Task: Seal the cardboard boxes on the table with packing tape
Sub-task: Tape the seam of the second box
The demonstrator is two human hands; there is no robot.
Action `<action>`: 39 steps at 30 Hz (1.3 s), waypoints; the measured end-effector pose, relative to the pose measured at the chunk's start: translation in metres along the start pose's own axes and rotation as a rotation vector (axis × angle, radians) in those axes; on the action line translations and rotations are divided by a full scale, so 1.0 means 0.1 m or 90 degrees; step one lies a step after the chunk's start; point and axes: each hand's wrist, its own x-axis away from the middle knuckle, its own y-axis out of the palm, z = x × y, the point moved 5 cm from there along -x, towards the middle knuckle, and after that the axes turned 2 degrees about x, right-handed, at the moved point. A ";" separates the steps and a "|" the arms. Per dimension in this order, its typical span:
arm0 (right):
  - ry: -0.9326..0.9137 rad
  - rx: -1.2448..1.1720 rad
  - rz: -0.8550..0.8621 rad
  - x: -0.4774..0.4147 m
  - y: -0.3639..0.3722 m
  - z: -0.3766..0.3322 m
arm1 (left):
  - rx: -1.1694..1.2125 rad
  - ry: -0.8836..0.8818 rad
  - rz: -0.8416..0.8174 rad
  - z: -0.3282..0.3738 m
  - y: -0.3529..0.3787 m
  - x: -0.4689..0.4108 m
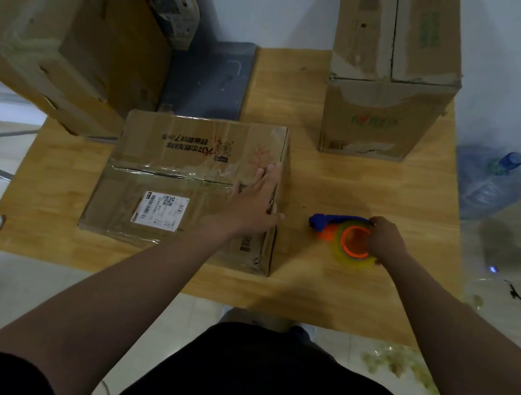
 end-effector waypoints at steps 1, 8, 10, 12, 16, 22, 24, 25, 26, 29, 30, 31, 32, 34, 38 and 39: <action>-0.006 0.036 -0.003 0.00 -0.03 -0.05 | 0.022 0.006 0.000 -0.03 -0.02 0.00; -0.254 -0.058 0.023 0.33 -0.17 -0.98 | 0.092 0.012 0.062 -0.16 -0.18 0.16; -0.290 -0.109 -0.027 0.47 -0.08 -1.29 | 0.071 0.010 0.087 -0.29 -0.21 0.17; -0.284 -0.152 -0.080 0.60 0.03 -1.56 | 0.047 0.006 0.101 -0.42 -0.26 0.18; -0.223 -0.154 -0.085 0.65 0.27 -1.86 | 0.017 0.019 0.103 -0.63 -0.34 0.27; -0.172 -0.206 -0.025 0.67 0.56 -1.99 | 0.001 0.038 0.045 -0.84 -0.28 0.39; -0.146 -0.227 -0.017 0.67 0.59 -1.96 | 0.009 0.051 0.037 -0.92 -0.28 0.42; -0.145 -0.221 -0.012 0.67 0.58 -1.94 | 0.009 0.055 0.036 -0.98 -0.28 0.44; -0.151 -0.206 -0.005 0.67 0.58 -1.93 | 0.005 0.056 0.036 -1.05 -0.29 0.46; -0.168 -0.161 0.035 0.71 0.51 -1.91 | -0.037 0.028 0.050 -1.34 -0.36 0.54; -0.173 -0.159 0.054 0.71 0.49 -1.91 | -0.056 0.013 0.055 -1.45 -0.39 0.56; -0.182 -0.151 0.077 0.73 0.46 -1.93 | -0.068 -0.003 0.059 -1.57 -0.42 0.59; -0.195 -0.128 0.112 0.75 0.43 -1.97 | -0.075 -0.018 0.059 -1.69 -0.45 0.61; -0.237 -0.026 0.202 0.86 0.37 -2.07 | -0.094 -0.041 0.050 -1.89 -0.50 0.66; -0.398 0.100 0.252 1.18 0.53 -2.45 | -0.134 0.016 0.051 -1.95 -0.62 0.65; -0.446 0.111 0.209 1.27 0.63 -2.59 | -0.140 0.043 0.046 -1.90 -0.63 0.63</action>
